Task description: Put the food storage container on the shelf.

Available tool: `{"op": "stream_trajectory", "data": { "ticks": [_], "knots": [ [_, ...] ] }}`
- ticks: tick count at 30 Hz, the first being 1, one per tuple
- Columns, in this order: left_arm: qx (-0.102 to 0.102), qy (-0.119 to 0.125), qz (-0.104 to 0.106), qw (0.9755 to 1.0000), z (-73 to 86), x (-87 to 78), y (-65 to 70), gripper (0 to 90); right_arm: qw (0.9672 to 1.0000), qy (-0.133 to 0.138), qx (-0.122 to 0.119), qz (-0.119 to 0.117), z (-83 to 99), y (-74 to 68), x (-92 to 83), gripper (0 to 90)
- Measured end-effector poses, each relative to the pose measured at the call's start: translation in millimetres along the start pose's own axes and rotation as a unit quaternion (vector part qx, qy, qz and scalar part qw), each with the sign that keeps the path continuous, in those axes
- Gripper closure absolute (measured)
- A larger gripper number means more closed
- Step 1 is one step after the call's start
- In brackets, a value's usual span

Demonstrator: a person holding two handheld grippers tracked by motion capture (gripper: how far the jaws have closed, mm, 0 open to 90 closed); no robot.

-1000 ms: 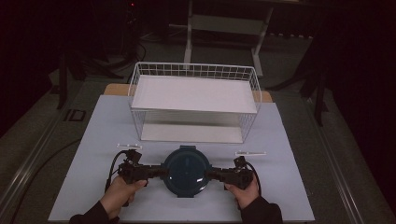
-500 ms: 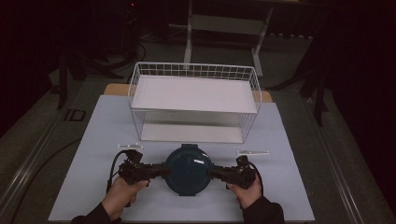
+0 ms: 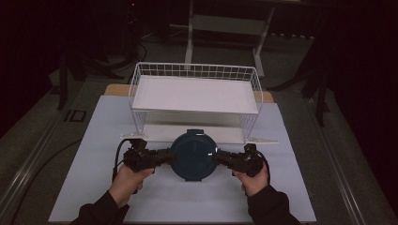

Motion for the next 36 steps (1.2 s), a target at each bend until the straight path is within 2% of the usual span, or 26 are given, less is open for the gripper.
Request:
{"op": "stream_trajectory", "data": {
  "ticks": [8,15,20,22,26,34,36],
  "knots": [
    [0.012,0.018,0.006,0.9997,-12.4,11.5,-8.8,55.9,0.9998,0.004,-0.02,0.006,-18.8,8.5,2.9,56.0],
    [0.017,0.014,0.003,0.9998,-20.4,25.0,-19.0,55.8,0.9998,0.007,-0.014,0.009,-24.6,22.5,7.6,56.0],
    [0.013,0.011,0.004,0.9999,-20.8,35.4,-32.5,55.7,0.9999,0.003,-0.006,0.015,-23.7,37.7,16.1,56.1],
    [0.008,0.016,0.002,0.9998,-20.5,39.9,-40.8,55.7,0.9998,0.004,-0.003,0.017,-22.8,42.3,20.6,56.1],
    [0.0,0.022,-0.002,0.9998,-19.2,47.3,-48.8,55.5,0.9998,0.004,0.002,0.021,-23.7,49.1,25.2,56.0],
    [-0.008,0.033,-0.008,0.9994,-20.6,64.0,-65.1,55.2,0.9993,0.003,0.0,0.037,-29.0,67.7,36.0,56.0],
    [-0.004,0.033,-0.009,0.9994,-21.0,66.3,-68.8,55.1,0.9992,0.003,-0.003,0.04,-31.0,70.0,37.9,56.0]
  ]
}}
Point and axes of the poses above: each handheld gripper's, and its own axes: x roughly forward along the jaws, z roughly out of its underside, y roughly to its right, the point moved 1 cm from there along x, roughly forward along the jaws, and after that the axes turned 9 degrees about y, right-handed, at the moved point
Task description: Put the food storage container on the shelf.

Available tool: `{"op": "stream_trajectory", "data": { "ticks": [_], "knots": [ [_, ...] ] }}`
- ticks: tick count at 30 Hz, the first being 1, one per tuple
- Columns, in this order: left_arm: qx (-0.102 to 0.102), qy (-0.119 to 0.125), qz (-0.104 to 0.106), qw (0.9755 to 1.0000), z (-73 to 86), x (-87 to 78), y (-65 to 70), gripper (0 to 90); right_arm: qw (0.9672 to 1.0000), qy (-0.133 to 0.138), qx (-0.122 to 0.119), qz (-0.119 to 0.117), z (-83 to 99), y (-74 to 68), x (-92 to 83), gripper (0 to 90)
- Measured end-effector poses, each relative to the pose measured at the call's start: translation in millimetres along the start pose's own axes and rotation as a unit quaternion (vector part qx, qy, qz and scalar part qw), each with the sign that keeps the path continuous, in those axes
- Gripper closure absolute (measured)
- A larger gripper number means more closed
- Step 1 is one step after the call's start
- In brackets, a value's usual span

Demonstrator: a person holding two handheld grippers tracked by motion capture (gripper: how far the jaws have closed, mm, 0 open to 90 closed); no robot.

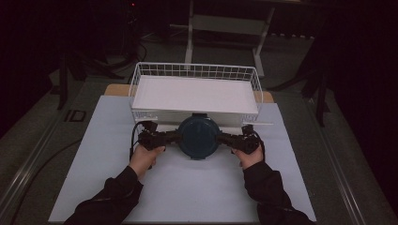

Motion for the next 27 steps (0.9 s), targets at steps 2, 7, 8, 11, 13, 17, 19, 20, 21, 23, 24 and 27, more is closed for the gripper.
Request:
{"op": "stream_trajectory", "data": {
  "ticks": [2,7,8,11,13,17,19,20,21,23,24,27],
  "knots": [
    [0.003,0.001,0.002,1.0,0.3,2.8,-3.5,55.1,1.0,-0.001,-0.005,0.004,-1.1,1.5,1.3,56.0],
    [-0.009,0.002,-0.001,1.0,2.0,9.1,-6.5,54.9,1.0,0.002,-0.004,0.008,-1.0,7.1,3.2,55.9],
    [-0.01,0.005,0.004,0.9999,1.9,10.1,-8.9,54.9,1.0,0.005,0.002,0.007,-0.5,9.6,3.8,55.9],
    [-0.015,0.006,0.007,0.9999,1.1,10.6,-8.7,54.8,0.9999,0.009,0.005,0.005,-0.8,10.5,3.8,55.8],
    [-0.017,0.007,0.007,0.9998,0.4,11.3,-9.3,54.7,0.9999,0.012,0.003,0.005,-1.2,11.3,4.3,55.4],
    [-0.023,0.003,0.001,0.9997,1.2,16.0,-7.1,50.8,0.9993,-0.001,-0.017,0.033,-0.7,11.3,6.1,58.2],
    [-0.038,-0.004,0.01,0.9992,2.7,18.3,-12.9,50.2,0.9989,-0.001,-0.02,0.042,-0.5,11.5,6.5,57.6],
    [-0.026,0.006,0.013,0.9996,6.2,17.8,-16.1,50.2,0.9992,0.0,-0.012,0.039,-0.5,13.1,7.0,57.3],
    [-0.029,0.01,0.011,0.9995,7.0,17.7,-15.8,49.1,0.9991,0.008,-0.007,0.04,-0.2,13.8,8.1,56.9],
    [-0.027,0.013,0.008,0.9995,6.9,17.9,-15.9,48.3,0.9991,0.013,-0.007,0.041,0.2,14.6,8.9,56.1],
    [-0.029,0.016,0.006,0.9994,5.7,18.6,-16.5,47.8,0.999,0.016,-0.005,0.042,0.3,14.9,9.4,55.7],
    [-0.019,0.025,-0.005,0.9995,3.5,19.5,-16.0,46.5,0.9986,0.022,0.001,0.049,0.2,15.3,11.1,54.5]
  ]
}}
Point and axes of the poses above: each handheld gripper's, and its own axes: x roughly forward along the jaws, z roughly out of its underside, y roughly to its right, the point moved 1 cm from there along x, roughly forward along the jaws, and after that the axes turned 9 degrees about y, right-handed, at the moved point
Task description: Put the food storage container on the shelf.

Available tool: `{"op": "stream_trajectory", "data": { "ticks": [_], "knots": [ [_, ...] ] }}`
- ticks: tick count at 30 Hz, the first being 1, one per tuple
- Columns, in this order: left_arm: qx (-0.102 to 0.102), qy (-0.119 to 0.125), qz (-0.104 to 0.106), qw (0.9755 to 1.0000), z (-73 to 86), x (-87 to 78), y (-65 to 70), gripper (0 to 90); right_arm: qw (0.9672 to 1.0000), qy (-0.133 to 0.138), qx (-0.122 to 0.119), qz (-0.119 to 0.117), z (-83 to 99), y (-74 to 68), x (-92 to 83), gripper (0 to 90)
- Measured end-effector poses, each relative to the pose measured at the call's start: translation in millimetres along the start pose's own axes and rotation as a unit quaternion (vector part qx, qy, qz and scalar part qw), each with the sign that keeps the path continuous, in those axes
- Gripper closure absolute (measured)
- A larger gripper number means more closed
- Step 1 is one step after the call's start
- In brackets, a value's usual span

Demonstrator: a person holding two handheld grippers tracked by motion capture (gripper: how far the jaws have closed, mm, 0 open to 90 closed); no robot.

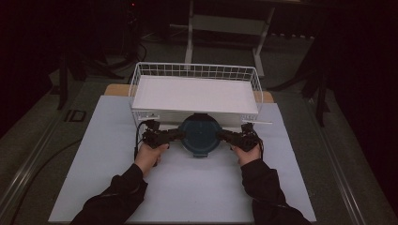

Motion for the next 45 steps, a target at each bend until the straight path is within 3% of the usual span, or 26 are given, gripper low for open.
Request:
{"op": "stream_trajectory", "data": {
  "ticks": [4,7,9,14,16,18,20,22,23,25,26,27,28,29,30,31,32,39,41,45],
  "knots": [
    [0.018,0.01,-0.014,0.9997,-2.3,1.7,0.3,45.2,1.0,0.004,-0.001,0.007,-2.2,-1.0,2.7,54.3],
    [0.017,0.013,-0.024,0.9995,-3.7,3.2,-0.4,43.1,0.9998,0.002,0.003,0.02,-4.4,-3.7,3.9,54.2],
    [0.026,0.015,-0.035,0.9989,-4.8,3.8,0.3,39.6,0.9994,0.008,-0.016,0.029,-6.3,-3.6,6.4,53.0],
    [0.044,0.013,-0.05,0.9977,-6.8,3.7,3.3,39.0,0.9992,0.01,-0.016,0.036,-6.5,-4.8,7.8,52.2],
    [0.037,0.011,-0.041,0.9984,-6.7,3.1,3.9,38.0,0.9989,0.009,-0.016,0.043,-5.8,-7.7,7.1,52.1],
    [0.051,0.005,-0.035,0.9981,-6.1,1.9,6.2,31.5,0.9988,0.004,-0.012,0.047,-4.9,-12.7,5.1,51.1],
    [0.049,0.001,-0.03,0.9984,-5.9,0.4,7.3,29.2,0.9987,0.013,-0.026,0.041,-4.7,-14.3,3.8,50.2],
    [0.044,0.0,-0.033,0.9985,-6.8,-3.7,10.3,22.9,0.9985,0.009,-0.029,0.046,-4.4,-18.8,1.2,49.4],
    [0.042,0.002,-0.026,0.9988,-7.3,-5.4,11.7,19.8,0.9982,0.012,-0.038,0.045,-4.7,-19.7,0.1,49.3],
    [0.036,-0.003,-0.034,0.9988,-7.7,-9.3,18.8,11.2,0.9975,0.019,-0.05,0.046,-4.6,-22.1,-2.6,48.8],
    [0.038,-0.005,-0.031,0.9988,-7.7,-11.2,21.9,7.0,0.9975,0.019,-0.052,0.045,-4.5,-23.9,-4.4,48.8],
    [0.051,-0.013,-0.008,0.9986,-8.1,-11.6,23.4,2.5,0.9975,0.02,-0.053,0.043,-4.2,-25.6,-6.1,48.7],
    [0.062,-0.019,-0.007,0.9979,-8.2,-13.0,25.5,0.6,0.9973,0.02,-0.055,0.043,-4.0,-27.9,-8.0,48.7],
    [0.062,-0.019,-0.007,0.9979,-8.2,-13.0,25.5,0.6,0.997,0.021,-0.06,0.043,-3.9,-30.2,-9.9,48.7],
    [0.085,-0.027,-0.006,0.996,-8.0,-16.9,29.5,0.6,0.9967,0.021,-0.067,0.042,-3.7,-33.7,-12.2,48.7],
    [0.085,-0.027,-0.006,0.996,-8.0,-16.9,29.5,0.6,0.9967,0.021,-0.067,0.042,-3.7,-33.7,-12.2,48.7],
    [0.101,-0.036,-0.009,0.9941,-6.7,-22.1,34.2,0.6,0.9962,0.021,-0.076,0.039,-3.7,-39.7,-16.2,48.7],
    [0.119,-0.036,-0.006,0.9923,-3.9,-42.3,47.4,0.6,0.995,0.017,-0.094,0.028,0.9,-57.7,-25.5,50.2],
    [0.125,-0.033,-0.008,0.9916,-2.6,-50.5,54.0,0.6,0.9938,0.007,-0.108,0.025,8.0,-67.8,-27.3,54.5],
    [0.132,-0.04,-0.002,0.9905,1.5,-67.8,67.2,0.6,0.9945,-0.002,-0.104,0.011,15.3,-76.2,-28.8,60.9]
  ]
}}
Point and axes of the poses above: each handheld gripper's, and its own axes: x roughly forward along the jaws, z roughly out of its underside, y roughly to its right, the point moved 1 cm from there along x, roughly forward along the jaws, and after that the axes turned 9 degrees about y, right-handed, at the moved point
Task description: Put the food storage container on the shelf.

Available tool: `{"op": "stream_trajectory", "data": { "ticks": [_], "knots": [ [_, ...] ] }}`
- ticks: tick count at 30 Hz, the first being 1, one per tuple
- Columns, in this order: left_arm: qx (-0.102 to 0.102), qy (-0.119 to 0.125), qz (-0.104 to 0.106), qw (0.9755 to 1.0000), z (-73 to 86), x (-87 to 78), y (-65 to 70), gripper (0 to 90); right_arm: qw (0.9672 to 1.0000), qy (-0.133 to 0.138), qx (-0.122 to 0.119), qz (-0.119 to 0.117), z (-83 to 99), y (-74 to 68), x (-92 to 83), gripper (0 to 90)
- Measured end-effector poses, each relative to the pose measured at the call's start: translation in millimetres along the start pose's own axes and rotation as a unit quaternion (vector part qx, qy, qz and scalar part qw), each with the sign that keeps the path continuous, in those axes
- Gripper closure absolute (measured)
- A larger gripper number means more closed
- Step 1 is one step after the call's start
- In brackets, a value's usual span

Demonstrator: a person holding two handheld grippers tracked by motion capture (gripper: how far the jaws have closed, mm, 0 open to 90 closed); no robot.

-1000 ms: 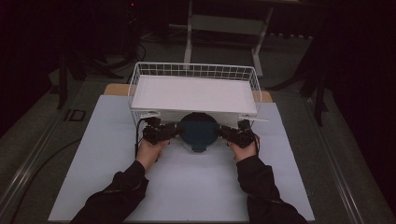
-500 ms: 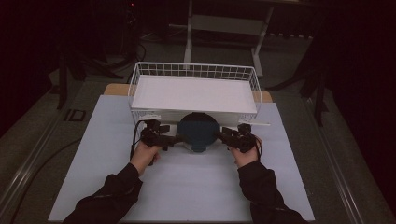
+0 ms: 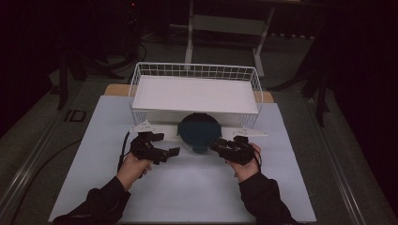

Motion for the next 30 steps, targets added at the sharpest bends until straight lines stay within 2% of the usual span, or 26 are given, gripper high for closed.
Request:
{"op": "stream_trajectory", "data": {
  "ticks": [1,2,3,4,5,6,7,8,9,12,13,15,18,20,23,25,28,30],
  "knots": [
    [0.009,-0.002,-0.001,1.0,1.1,-6.6,5.8,0.6,0.9999,-0.01,0.007,-0.011,3.8,-4.6,0.3,63.8],
    [0.009,-0.002,-0.001,1.0,1.1,-6.6,5.8,0.6,0.9999,-0.01,0.007,-0.011,3.8,-4.6,0.3,63.8],
    [0.016,-0.002,0.001,0.9999,2.5,-14.5,11.6,0.6,0.9996,-0.017,0.01,-0.019,7.7,-8.2,1.6,66.7],
    [0.016,-0.002,0.001,0.9999,2.5,-14.5,11.6,0.6,0.9995,-0.021,0.01,-0.02,9.6,-10.0,2.1,69.7],
    [0.02,-0.002,0.002,0.9998,4.4,-22.2,16.7,0.6,0.9994,-0.024,0.011,-0.023,11.4,-11.4,2.6,74.6],
    [0.02,-0.002,0.002,0.9998,4.4,-22.2,16.7,0.6,0.9994,-0.024,0.011,-0.023,11.4,-11.4,2.6,74.6],
    [0.033,-0.007,-0.008,0.9994,7.4,-28.8,22.1,0.6,0.9991,-0.03,0.012,-0.028,14.9,-13.9,4.3,83.5],
    [0.033,-0.007,-0.008,0.9994,7.4,-28.8,22.1,0.6,0.9991,-0.03,0.012,-0.028,14.9,-13.9,4.3,83.5],
    [0.039,-0.011,-0.011,0.9991,11.7,-34.5,26.7,0.6,0.9986,-0.039,0.013,-0.034,18.3,-15.2,7.1,89.8],
    [0.046,-0.017,-0.014,0.9987,17.2,-39.0,30.9,0.6,0.9979,-0.051,0.007,-0.039,21.6,-16.7,11.2,90.0],
    [0.046,-0.026,-0.02,0.9984,23.6,-42.3,34.2,0.6,0.9974,-0.059,0.005,-0.042,25.1,-18.1,15.4,90.0],
    [0.045,-0.028,-0.028,0.9982,29.7,-46.4,36.9,0.6,0.9969,-0.066,0.006,-0.043,28.0,-18.7,19.6,90.0],
    [0.043,-0.03,-0.028,0.9982,32.5,-48.5,37.9,0.6,0.9968,-0.068,0.005,-0.042,29.0,-18.8,21.8,90.0],
    [0.038,-0.025,-0.031,0.9985,43.0,-56.3,40.9,0.6,0.9966,-0.073,0.008,-0.037,30.3,-16.3,28.1,90.0],
    [0.038,-0.022,-0.043,0.9981,51.5,-61.9,42.4,0.6,0.9966,-0.076,0.004,-0.032,30.9,-14.3,32.5,90.0],
    [0.042,-0.029,-0.052,0.9974,57.2,-64.3,41.3,0.6,0.9964,-0.078,0.008,-0.032,31.4,-12.3,35.3,90.0],
    [0.044,-0.015,-0.068,0.9966,64.5,-69.2,38.5,0.6,0.9966,-0.08,0.001,-0.022,32.3,-11.3,39.1,90.0],
    [0.045,-0.002,-0.078,0.9959,68.4,-71.9,37.2,0.6,0.9966,-0.079,0.01,-0.023,32.7,-8.7,42.0,90.0]
  ]
}}
Point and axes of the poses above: each handheld gripper's, and its own axes: x roughly forward along the jaws, z roughly out of its underside, y roughly to its right, the point moved 1 cm from there along x, roughly forward along the jaws, and after that the axes turned 9 degrees about y, right-handed, at the moved point
